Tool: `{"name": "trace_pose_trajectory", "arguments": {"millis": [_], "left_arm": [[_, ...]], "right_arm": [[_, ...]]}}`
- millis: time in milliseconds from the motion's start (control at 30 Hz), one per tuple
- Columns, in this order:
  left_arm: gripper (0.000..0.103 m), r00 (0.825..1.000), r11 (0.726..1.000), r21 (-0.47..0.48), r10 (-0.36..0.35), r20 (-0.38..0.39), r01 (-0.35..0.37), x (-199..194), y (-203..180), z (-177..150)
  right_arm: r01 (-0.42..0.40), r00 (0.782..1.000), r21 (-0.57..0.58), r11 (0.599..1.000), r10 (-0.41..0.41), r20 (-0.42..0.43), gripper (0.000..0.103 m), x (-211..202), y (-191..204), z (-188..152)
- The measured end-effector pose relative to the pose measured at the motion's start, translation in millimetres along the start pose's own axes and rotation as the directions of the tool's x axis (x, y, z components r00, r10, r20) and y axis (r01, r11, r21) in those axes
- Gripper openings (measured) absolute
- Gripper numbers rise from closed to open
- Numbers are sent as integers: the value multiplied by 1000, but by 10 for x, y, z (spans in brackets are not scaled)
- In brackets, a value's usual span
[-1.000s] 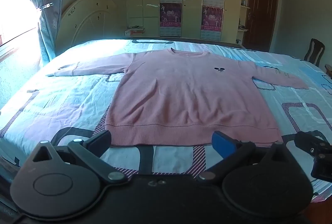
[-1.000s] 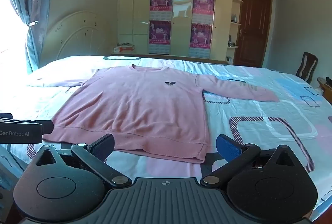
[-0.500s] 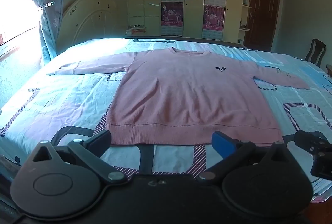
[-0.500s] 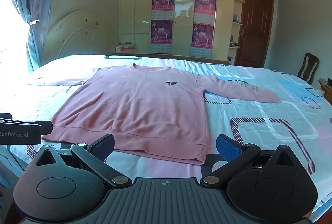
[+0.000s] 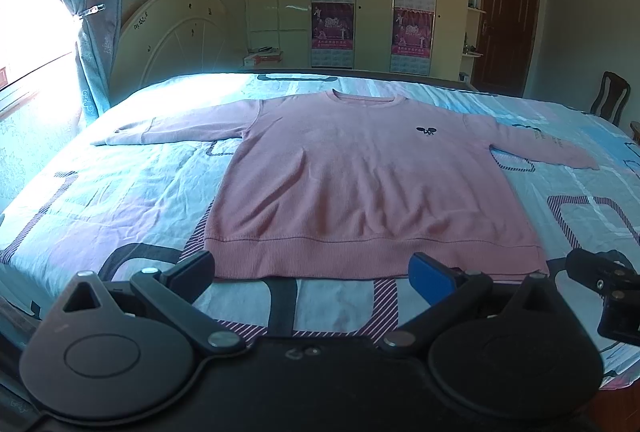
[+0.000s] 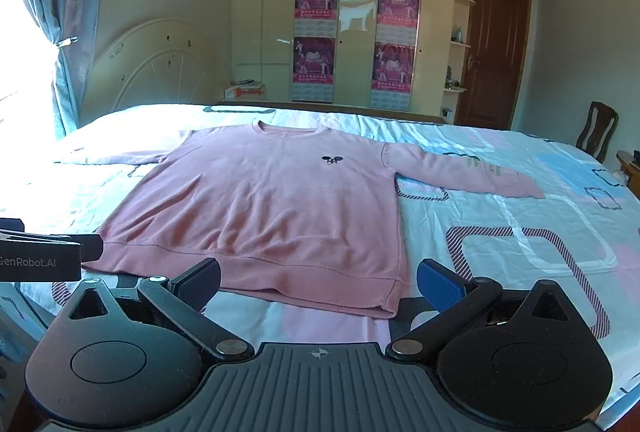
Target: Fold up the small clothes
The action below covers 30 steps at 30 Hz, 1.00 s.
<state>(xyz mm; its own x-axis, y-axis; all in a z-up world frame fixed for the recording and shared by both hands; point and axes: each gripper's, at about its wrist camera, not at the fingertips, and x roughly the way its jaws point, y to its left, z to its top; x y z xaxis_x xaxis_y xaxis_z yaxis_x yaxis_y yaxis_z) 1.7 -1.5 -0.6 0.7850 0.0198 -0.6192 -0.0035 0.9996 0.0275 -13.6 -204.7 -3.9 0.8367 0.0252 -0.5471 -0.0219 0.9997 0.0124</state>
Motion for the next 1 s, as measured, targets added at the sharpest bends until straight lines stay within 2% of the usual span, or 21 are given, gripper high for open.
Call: {"name": "trace_pose_trajectory", "arguments": {"millis": [1000], "left_arm": [[103, 1000, 1000, 1, 6, -1, -6, -5, -36, -41]], "right_arm": [[-6, 1000, 2, 1000, 6, 1, 103, 23, -23, 3]]}}
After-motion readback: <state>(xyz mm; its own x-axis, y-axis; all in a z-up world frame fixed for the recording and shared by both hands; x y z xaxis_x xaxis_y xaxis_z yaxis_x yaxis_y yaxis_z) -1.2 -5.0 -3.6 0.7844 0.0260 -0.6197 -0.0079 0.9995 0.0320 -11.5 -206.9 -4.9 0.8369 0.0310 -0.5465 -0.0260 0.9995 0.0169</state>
